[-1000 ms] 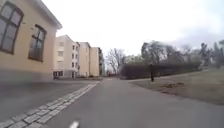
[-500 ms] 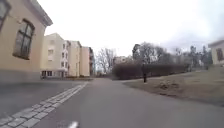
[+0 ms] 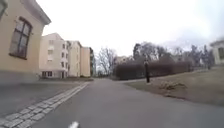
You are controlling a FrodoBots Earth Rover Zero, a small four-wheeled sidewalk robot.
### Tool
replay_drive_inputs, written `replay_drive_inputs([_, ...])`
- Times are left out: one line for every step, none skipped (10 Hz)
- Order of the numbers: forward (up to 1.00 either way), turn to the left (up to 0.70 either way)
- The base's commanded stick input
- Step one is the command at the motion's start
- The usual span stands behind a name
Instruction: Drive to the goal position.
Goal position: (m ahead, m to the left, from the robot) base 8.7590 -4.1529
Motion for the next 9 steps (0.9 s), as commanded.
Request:
replay_drive_inputs([0.7, 0.0])
replay_drive_inputs([0.7, 0.0])
replay_drive_inputs([0.34, 0.0])
replay_drive_inputs([0.07, 0.0])
replay_drive_inputs([0.03, 0.0])
replay_drive_inputs([0.0, 0.0])
replay_drive_inputs([0.0, 0.0])
replay_drive_inputs([0.0, 0.0])
replay_drive_inputs([0.0, 0.0])
